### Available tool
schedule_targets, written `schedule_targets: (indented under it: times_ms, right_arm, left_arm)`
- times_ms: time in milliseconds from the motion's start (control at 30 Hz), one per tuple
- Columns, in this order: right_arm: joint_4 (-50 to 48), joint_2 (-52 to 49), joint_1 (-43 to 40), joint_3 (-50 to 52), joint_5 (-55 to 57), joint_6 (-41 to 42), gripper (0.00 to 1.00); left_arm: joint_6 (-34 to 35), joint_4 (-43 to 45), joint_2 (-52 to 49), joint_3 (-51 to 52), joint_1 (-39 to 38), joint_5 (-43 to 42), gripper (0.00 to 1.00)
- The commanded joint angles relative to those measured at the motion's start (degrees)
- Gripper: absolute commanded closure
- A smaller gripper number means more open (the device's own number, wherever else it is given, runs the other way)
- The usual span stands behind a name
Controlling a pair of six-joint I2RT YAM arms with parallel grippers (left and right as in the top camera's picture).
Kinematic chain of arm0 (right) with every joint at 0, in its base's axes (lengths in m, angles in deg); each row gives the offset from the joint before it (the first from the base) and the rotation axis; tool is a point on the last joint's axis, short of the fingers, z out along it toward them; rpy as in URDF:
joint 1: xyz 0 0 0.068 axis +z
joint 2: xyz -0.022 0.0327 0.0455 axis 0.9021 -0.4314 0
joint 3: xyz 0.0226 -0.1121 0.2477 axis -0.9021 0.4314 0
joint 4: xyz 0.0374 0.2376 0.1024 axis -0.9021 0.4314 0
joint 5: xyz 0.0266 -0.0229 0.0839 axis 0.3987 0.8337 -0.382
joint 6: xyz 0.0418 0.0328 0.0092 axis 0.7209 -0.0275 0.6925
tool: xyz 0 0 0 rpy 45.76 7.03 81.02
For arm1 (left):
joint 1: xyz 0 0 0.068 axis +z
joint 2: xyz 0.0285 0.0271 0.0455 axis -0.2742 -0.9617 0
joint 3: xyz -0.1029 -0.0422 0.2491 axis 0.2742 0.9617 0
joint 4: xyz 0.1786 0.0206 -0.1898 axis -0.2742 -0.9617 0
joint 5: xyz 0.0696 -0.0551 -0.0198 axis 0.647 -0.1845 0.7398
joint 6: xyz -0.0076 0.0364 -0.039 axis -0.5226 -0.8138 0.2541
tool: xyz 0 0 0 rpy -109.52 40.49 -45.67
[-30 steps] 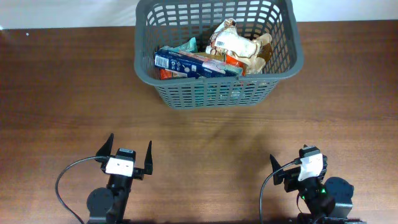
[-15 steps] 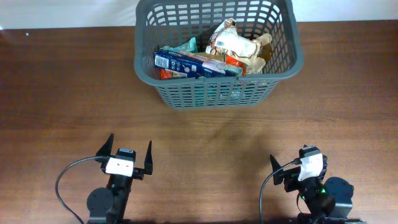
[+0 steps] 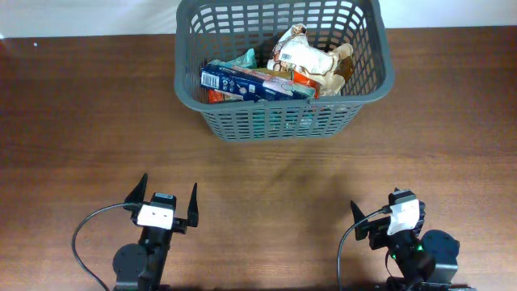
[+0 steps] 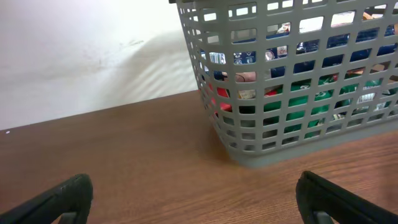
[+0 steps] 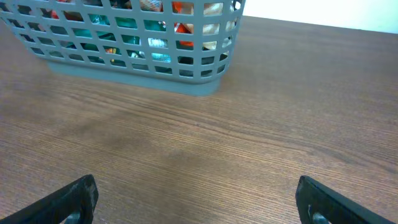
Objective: Pack container
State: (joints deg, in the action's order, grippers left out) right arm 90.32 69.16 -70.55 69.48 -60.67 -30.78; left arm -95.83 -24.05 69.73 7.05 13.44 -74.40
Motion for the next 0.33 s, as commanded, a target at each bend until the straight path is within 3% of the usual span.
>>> schedule_targets:
  times_ms: [0,300]
  right_arm:
    - [-0.15,0.39,0.48,0.20,-0.31,0.09,0.01]
    - [-0.15,0.39,0.48,0.20,-0.31,0.09,0.01]
  left_arm:
    - [-0.74,-0.07,0.66,0.57,0.31,0.61,0.01]
    - [-0.74,-0.09,0.66,0.57,0.31,0.61,0.01]
